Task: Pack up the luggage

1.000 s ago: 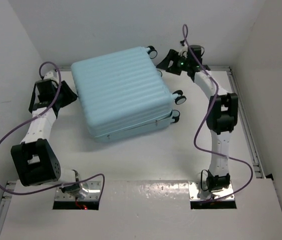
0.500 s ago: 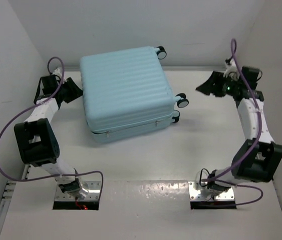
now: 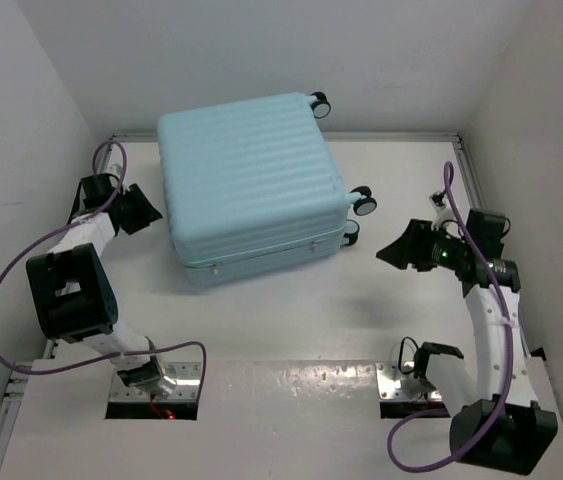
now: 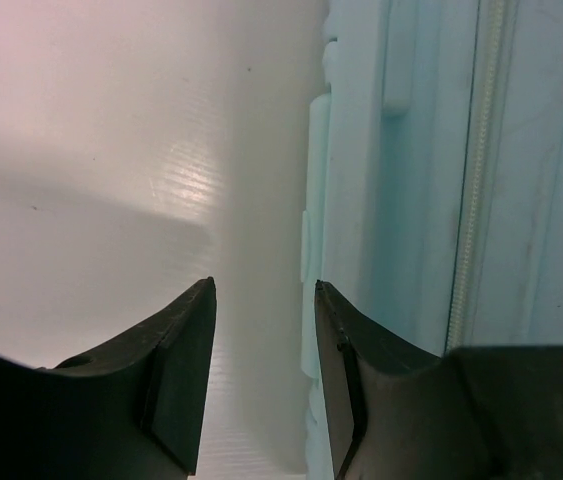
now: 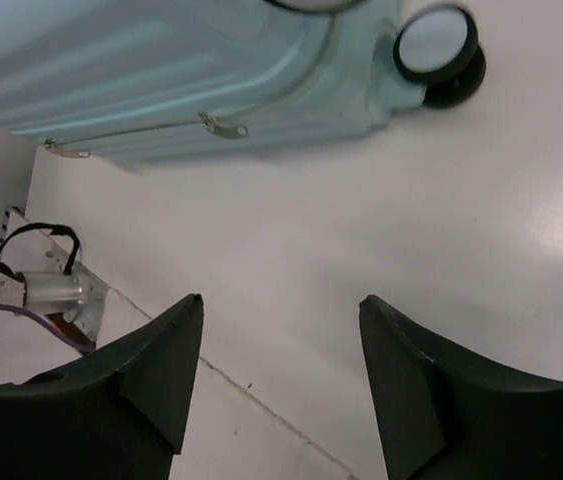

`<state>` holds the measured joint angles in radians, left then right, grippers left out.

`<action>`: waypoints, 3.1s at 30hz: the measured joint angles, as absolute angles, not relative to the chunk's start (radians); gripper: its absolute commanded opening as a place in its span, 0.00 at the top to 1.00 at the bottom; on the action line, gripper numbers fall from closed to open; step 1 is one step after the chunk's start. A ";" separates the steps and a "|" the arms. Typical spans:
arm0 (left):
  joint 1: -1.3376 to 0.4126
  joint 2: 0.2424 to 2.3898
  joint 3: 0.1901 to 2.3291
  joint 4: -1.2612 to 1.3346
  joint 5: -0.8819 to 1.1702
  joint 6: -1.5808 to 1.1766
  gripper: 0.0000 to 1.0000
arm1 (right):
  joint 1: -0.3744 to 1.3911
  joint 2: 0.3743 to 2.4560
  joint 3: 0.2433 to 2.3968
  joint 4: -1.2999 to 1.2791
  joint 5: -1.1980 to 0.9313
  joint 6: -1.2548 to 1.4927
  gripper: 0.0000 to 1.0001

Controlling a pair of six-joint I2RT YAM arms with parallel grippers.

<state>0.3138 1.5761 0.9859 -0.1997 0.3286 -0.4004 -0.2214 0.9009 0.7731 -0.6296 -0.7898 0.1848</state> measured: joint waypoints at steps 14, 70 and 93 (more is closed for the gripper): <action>0.298 1.606 0.986 -0.186 0.386 -0.392 0.54 | -0.145 1.125 0.522 -0.248 -0.786 0.701 0.44; 0.236 1.799 1.172 -0.249 0.254 -0.571 0.67 | 0.002 1.634 0.812 0.239 -0.701 0.839 0.44; 0.228 1.793 1.160 -0.223 0.268 -0.599 1.00 | 0.271 1.626 0.780 0.455 -0.495 0.286 0.48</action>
<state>0.2276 1.7931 1.1599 -0.2230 0.2684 -0.5991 0.2714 1.6257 0.7795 0.4549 -0.4946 0.2863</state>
